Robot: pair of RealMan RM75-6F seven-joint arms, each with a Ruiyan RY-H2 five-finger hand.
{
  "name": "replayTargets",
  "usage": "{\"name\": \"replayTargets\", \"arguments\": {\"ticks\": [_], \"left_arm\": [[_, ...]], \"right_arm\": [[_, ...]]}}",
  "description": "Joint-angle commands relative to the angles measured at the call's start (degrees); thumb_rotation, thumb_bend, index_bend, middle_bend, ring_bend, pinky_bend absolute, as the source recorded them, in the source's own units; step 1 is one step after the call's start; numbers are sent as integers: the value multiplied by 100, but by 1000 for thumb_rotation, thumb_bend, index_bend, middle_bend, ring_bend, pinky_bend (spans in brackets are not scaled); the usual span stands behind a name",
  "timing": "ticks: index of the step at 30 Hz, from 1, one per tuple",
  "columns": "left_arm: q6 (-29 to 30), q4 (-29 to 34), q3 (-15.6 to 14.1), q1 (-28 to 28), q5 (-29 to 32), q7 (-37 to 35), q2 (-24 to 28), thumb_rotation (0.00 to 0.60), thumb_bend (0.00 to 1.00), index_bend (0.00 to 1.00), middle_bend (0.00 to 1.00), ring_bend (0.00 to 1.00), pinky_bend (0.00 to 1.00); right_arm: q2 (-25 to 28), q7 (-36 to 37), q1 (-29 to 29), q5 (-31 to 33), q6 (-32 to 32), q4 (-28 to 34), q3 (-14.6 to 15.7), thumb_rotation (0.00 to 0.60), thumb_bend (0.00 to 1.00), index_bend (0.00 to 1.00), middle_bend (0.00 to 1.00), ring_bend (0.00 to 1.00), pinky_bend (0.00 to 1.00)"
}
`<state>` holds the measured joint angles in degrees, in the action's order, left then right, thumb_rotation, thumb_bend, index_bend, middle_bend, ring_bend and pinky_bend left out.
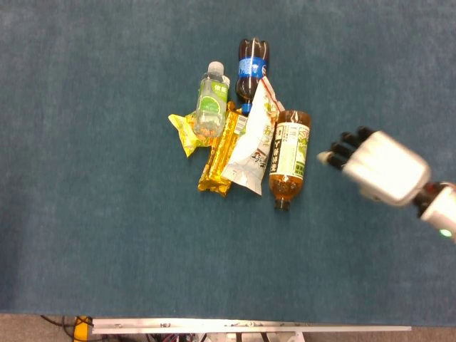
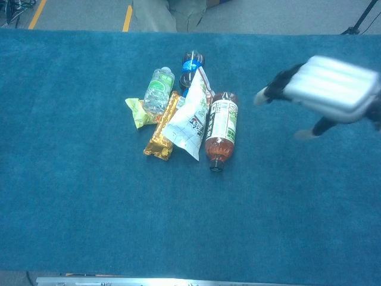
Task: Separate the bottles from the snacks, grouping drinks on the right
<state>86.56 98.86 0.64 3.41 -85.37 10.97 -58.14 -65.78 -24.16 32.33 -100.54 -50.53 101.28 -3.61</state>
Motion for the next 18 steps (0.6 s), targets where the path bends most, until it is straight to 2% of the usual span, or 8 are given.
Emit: {"name": "replayTargets", "arguments": {"ticks": [1,8,18], "left_arm": [[31,-9,-10,-41,25,-21,3,600,298,260,296,272,265],[57,-54,-16,-104,69,-80,11,600,297,260,295,272,264],[43,-156,-20,-155,108,-198,-14,600,298,260,295,272,264]], "right_arm": [[-455,-441,298,81,347,-241,-33,600,0,267,371,297,398],[-1113,-939,553,289,516,-486,-120,600,0,266,370,291,398],[-1603,-1349,839,692,824,-652,-104,600,0,266,370,290,398]]}}
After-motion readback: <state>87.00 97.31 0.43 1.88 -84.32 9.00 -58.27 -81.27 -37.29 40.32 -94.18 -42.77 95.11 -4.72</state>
